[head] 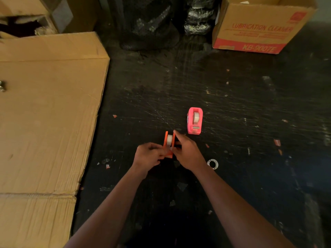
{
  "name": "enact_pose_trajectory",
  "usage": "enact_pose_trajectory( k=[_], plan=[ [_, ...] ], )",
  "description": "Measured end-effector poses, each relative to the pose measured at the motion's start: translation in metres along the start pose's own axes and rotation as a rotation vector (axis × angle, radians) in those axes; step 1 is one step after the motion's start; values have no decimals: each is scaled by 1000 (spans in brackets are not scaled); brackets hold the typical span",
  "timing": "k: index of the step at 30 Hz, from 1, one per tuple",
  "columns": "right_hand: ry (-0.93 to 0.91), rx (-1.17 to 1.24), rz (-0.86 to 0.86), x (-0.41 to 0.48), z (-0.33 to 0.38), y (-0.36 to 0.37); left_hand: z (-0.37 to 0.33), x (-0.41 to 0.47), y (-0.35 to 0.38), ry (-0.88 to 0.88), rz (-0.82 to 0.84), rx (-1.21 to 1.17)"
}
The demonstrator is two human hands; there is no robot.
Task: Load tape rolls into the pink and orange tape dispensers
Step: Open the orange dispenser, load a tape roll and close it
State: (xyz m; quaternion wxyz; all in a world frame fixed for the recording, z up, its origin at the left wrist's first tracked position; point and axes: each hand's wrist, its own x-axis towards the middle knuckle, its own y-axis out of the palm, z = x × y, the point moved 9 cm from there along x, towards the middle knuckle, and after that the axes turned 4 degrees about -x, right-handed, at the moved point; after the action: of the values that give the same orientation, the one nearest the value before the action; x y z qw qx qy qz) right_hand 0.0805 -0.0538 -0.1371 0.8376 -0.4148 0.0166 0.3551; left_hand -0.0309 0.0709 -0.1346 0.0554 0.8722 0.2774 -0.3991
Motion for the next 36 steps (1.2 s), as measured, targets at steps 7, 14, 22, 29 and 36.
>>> enact_pose_trajectory(
  k=[7,14,22,29,36],
  plan=[
    [28,-2,16,0,-2,1,11,-5,0,8,46,109],
    [35,-17,15,0,-1,1,18,-4,1,30,111,151],
    [22,-24,21,0,1,0,7,-4,1,97,84,305],
    [28,-7,29,-1,3,-1,8,-1,1,101,90,365],
    [72,18,49,-6,4,-7,-4,1,-10,148,-23,573]
  ],
)
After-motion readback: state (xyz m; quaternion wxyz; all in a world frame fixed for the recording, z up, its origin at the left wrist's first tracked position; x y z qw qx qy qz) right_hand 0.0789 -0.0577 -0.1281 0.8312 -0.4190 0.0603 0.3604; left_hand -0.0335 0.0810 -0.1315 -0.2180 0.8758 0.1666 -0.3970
